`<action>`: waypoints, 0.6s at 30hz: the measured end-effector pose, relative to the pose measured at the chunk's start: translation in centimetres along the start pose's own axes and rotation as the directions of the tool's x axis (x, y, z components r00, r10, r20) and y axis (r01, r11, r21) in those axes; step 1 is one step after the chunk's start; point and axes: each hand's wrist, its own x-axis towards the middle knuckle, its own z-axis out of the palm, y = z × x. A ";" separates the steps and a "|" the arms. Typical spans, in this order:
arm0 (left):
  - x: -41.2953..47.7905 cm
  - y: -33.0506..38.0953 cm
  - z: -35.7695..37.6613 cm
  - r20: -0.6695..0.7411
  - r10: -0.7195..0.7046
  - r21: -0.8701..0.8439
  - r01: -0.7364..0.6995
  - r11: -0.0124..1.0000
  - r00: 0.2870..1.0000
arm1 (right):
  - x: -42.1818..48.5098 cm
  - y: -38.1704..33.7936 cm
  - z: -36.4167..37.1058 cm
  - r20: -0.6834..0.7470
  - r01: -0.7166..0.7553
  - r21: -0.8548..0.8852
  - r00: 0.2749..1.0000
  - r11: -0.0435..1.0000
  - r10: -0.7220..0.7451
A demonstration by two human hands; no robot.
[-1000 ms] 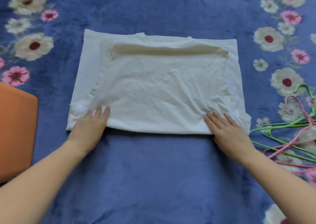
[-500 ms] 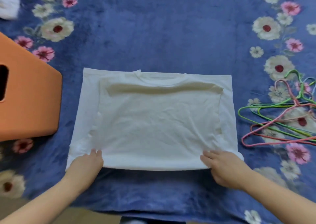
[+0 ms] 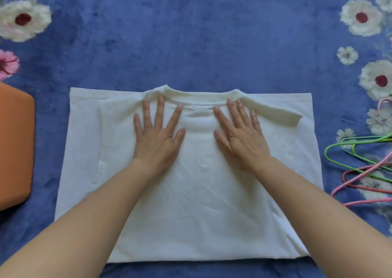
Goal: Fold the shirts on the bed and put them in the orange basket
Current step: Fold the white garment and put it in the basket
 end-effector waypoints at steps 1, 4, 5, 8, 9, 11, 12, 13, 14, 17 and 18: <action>0.5 -0.3 0.2 -0.013 -0.032 -0.004 0.032 0.999 0.999 | 0.4 0.2 0.5 -0.023 -0.016 -0.014 1.000 1.000 0.016; 0.7 -0.5 0.3 -0.036 -0.077 -0.036 0.075 0.996 0.996 | 0.5 -0.1 1.4 -0.151 -0.032 -0.019 0.988 0.999 0.029; 0.7 -0.4 0.5 -0.055 -0.105 -0.056 0.102 0.993 0.993 | 0.6 -0.1 1.6 -0.186 -0.025 -0.002 0.982 1.000 0.024; 0.9 -0.4 0.9 -0.113 -0.170 -0.070 0.162 0.984 0.979 | 0.8 0.8 1.6 -0.175 0.050 -0.042 0.983 0.998 -0.057; 0.9 -0.5 0.9 -0.118 -0.182 -0.074 0.174 0.982 0.976 | 0.7 1.8 1.5 -0.152 0.049 -0.059 0.987 0.997 -0.058; 0.6 -1.2 0.8 -0.123 -0.241 -0.098 0.230 0.968 0.963 | -0.1 4.6 1.1 -0.087 -0.057 -0.039 0.995 0.998 0.054; 0.3 -1.6 0.8 -0.129 -0.269 -0.101 0.257 0.961 0.955 | -0.7 6.3 0.9 -0.062 -0.144 -0.036 0.988 0.989 0.142; -0.2 -1.8 0.7 -0.134 -0.294 -0.100 0.282 0.954 0.946 | -1.3 8.0 0.5 -0.046 -0.232 -0.048 0.972 0.971 0.230; -0.8 -1.8 0.7 -0.140 -0.313 -0.105 0.301 0.948 0.939 | -1.8 9.5 0.0 -0.048 -0.314 -0.069 0.949 0.947 0.311; -2.6 0.4 1.4 -0.148 -0.342 -0.163 0.318 0.934 0.928 | -2.2 11.3 -1.4 -0.091 -0.384 -0.075 0.922 0.920 0.377; -3.5 2.0 2.0 -0.146 -0.312 -0.176 0.286 0.942 0.939 | -2.4 11.2 -1.6 -0.084 -0.330 -0.049 0.942 0.943 0.326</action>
